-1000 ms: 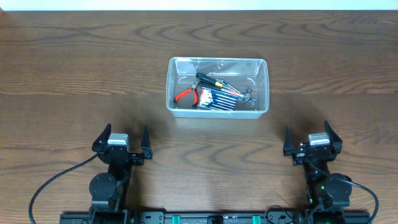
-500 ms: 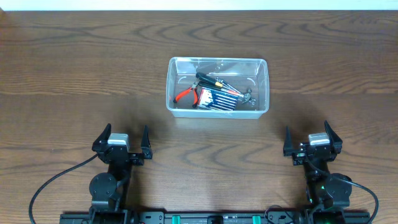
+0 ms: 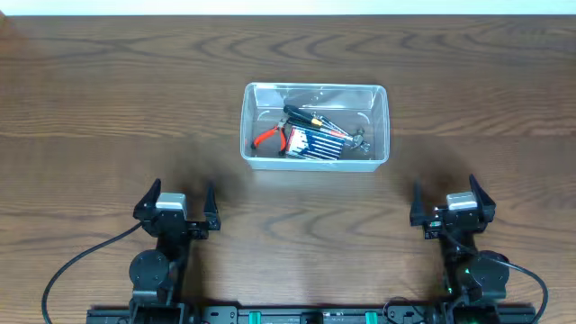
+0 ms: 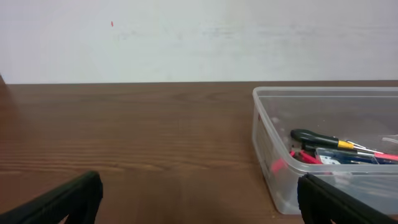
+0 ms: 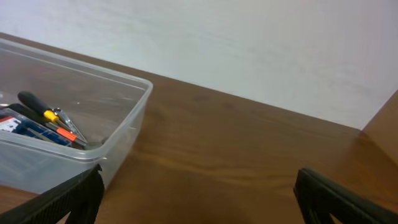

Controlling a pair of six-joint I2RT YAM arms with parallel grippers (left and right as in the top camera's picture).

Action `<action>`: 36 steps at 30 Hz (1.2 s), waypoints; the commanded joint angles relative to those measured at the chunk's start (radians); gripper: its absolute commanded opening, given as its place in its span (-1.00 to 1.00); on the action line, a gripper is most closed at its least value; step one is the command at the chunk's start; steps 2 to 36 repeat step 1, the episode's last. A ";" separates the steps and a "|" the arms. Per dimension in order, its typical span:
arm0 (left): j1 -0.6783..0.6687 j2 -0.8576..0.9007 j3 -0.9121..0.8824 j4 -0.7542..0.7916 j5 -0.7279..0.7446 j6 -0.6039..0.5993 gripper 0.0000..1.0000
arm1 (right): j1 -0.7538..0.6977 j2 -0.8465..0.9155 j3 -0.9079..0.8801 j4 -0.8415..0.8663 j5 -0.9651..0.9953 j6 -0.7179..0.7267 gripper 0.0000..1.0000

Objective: Pack container

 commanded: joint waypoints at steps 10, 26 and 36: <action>0.006 -0.005 -0.009 -0.047 0.007 -0.005 0.96 | -0.006 -0.007 -0.001 -0.005 -0.004 0.016 0.98; 0.006 -0.005 -0.009 -0.047 0.007 -0.005 0.96 | -0.006 -0.007 -0.001 -0.005 -0.004 0.016 0.98; 0.006 -0.005 -0.009 -0.047 0.007 -0.005 0.96 | -0.006 -0.007 -0.001 -0.005 -0.004 0.016 0.98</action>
